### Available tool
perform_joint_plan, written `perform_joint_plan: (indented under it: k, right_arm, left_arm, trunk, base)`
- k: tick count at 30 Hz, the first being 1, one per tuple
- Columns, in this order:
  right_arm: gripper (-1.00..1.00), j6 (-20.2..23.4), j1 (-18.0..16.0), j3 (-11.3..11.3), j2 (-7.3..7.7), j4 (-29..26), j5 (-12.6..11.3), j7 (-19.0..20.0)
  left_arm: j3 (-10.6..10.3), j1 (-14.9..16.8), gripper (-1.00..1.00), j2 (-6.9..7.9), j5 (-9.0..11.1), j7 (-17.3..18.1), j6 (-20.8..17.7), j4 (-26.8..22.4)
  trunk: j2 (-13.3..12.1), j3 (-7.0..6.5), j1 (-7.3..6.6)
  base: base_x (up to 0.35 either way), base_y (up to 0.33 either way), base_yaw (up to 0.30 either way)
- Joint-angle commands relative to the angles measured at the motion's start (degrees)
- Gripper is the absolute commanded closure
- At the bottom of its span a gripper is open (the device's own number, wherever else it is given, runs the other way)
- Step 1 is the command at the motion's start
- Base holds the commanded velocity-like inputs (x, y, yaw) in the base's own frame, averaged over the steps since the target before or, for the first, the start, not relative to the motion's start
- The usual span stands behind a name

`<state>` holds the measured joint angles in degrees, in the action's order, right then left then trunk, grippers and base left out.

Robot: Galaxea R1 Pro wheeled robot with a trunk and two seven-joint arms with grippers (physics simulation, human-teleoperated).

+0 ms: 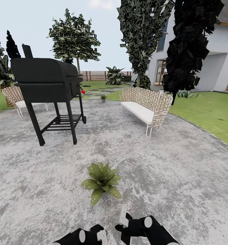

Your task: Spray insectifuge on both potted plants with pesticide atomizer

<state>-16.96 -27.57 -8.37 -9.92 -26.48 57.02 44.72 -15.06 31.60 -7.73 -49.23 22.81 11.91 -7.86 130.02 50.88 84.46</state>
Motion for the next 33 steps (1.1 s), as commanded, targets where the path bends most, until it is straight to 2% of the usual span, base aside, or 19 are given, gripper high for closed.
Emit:
perform_joint_plan:
  k: [1, 16, 19, 23, 27, 28, 33]
  right_arm:
    - [1.00, -0.27, -0.03, -0.45, -0.08, -0.06, 0.52, 0.28]
    - [1.00, -0.27, -0.03, -0.42, -0.08, -0.06, 0.51, 0.28]
    - [1.00, -0.27, -0.03, -0.39, -0.08, -0.06, 0.54, 0.28]
    - [1.00, -0.27, -0.03, -0.41, -0.08, -0.06, 0.55, 0.28]
    - [1.00, -0.27, -0.03, -0.42, -0.08, -0.06, 0.55, 0.28]
    - [1.00, -0.27, -0.03, -0.42, -0.08, -0.06, 0.55, 0.28]
    - [1.00, -0.27, -0.03, -0.40, -0.08, -0.06, 0.54, 0.28]
  left_arm:
    - [0.15, 0.03, 1.00, 0.00, -0.53, 0.13, 0.38, -0.08]
    - [0.43, 0.19, 1.00, -0.16, -0.36, 1.30, 0.52, -1.08]
    - [0.45, 0.29, 1.00, -0.13, -0.35, 5.26, 0.32, -1.97]
    - [0.78, 0.22, 1.00, -0.20, -0.09, 6.72, 0.00, -3.65]
    - [0.61, 0.21, 1.00, -0.52, 4.94, 6.85, -0.30, -3.95]
    - [0.59, 0.21, 1.00, -0.57, 5.58, 6.87, -0.35, -3.97]
    - [0.71, 0.21, 1.00, -1.07, 6.31, 6.83, -0.46, -3.99]
  trunk:
    - [0.02, 0.06, -0.01]
    - [0.02, 0.06, -0.01]
    - [0.02, 0.06, -0.01]
    - [0.02, 0.06, -0.01]
    - [0.02, 0.06, -0.01]
    - [0.02, 0.06, -0.01]
    - [0.02, 0.06, -0.01]
  base:
    - [0.000, 0.000, 0.000]
    - [0.000, 0.000, 0.000]
    - [0.000, 0.000, 0.000]
    - [0.000, 0.000, 0.000]
    - [0.000, 0.000, 0.000]
    - [0.000, 0.000, 0.000]
    - [0.000, 0.000, 0.000]
